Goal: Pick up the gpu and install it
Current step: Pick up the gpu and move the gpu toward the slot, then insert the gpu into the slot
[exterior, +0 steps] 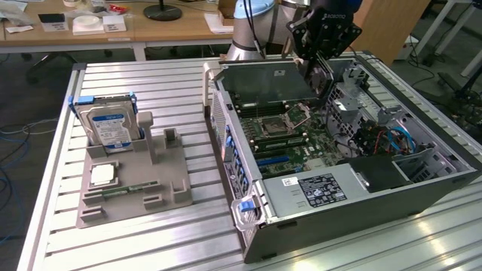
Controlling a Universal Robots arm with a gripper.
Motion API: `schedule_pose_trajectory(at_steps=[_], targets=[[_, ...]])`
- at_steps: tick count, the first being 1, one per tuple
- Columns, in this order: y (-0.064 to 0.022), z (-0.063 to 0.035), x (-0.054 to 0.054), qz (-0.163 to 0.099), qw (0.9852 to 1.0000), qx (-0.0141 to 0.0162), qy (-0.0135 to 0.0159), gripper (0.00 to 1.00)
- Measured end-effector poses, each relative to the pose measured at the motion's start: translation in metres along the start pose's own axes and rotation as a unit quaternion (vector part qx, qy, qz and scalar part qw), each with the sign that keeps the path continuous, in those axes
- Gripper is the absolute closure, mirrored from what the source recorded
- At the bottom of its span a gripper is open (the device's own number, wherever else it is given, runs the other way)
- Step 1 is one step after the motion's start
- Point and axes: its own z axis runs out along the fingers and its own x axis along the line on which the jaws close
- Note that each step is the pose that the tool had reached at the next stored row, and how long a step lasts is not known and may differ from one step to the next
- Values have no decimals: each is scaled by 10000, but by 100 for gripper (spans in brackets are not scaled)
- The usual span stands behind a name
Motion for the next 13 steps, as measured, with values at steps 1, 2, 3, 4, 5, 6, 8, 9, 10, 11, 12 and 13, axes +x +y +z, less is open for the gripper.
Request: schedule_pose_trajectory(at_steps=[1, 2, 3, 4, 5, 6, 8, 9, 10, 11, 12, 13], targets=[[0, 0, -1, 0, 10000, 0, 0, 72], [0, 0, -1, 0, 10000, 0, 0, 72], [0, 0, -1, 0, 10000, 0, 0, 72], [0, 0, -1, 0, 10000, 0, 0, 72], [0, 0, -1, 0, 10000, -1, 0, 72], [0, 0, -1, 0, 10000, 0, 0, 72], [0, 0, -1, 0, 10000, 0, 0, 72], [0, 0, -1, 0, 10000, 0, 0, 72], [0, 0, -1, 0, 10000, 0, 0, 72], [0, 0, -1, 0, 10000, -1, 0, 72], [0, 0, -1, 0, 10000, -1, 0, 72], [0, 0, -1, -3, 10000, 0, 0, 72]])
